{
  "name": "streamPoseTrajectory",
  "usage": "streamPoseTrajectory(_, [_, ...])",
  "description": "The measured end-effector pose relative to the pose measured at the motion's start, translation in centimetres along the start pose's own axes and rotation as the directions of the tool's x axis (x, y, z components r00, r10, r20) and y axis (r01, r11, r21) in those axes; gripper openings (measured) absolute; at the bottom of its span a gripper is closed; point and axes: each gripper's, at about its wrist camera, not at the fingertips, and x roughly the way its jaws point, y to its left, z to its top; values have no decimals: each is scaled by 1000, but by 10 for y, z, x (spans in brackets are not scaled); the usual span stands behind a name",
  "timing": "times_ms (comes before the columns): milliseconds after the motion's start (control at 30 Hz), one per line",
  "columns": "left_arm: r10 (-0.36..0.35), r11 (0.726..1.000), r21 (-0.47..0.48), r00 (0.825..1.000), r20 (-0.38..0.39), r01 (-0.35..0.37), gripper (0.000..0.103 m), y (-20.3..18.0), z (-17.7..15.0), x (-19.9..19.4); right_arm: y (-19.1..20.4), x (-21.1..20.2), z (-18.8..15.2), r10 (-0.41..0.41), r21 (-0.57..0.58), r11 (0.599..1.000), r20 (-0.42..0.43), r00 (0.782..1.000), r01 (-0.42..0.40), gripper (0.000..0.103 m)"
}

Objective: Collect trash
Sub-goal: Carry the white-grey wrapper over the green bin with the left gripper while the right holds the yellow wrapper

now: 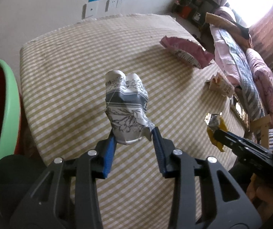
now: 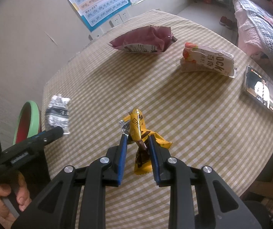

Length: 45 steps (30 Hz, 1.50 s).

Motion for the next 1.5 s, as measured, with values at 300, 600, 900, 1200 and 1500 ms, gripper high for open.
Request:
streamPoseTrajectory(300, [19, 998, -52, 999, 38, -17, 36, 22, -14, -24, 4, -3, -3, -23, -9, 1000, 7, 1000, 23, 24])
streamPoseTrajectory(600, [20, 999, -52, 997, 69, -16, 36, 24, -16, -36, 16, -8, -10, -30, -43, 999, 7, 1000, 30, 25])
streamPoseTrajectory(900, [22, 999, -40, 995, 95, -18, 36, 23, -16, -43, 33, -17, -15, -15, -76, 997, 21, 1000, 17, 25])
streamPoseTrajectory(1200, [14, 998, -66, 993, 113, -6, 36, 32, -18, -52, 51, -18, -19, -6, -105, 994, 13, 1000, 7, 25])
streamPoseTrajectory(1500, [57, 995, -94, 985, 165, -42, 36, 53, -17, -71, 92, -11, -21, 50, -173, 983, -19, 999, -53, 25])
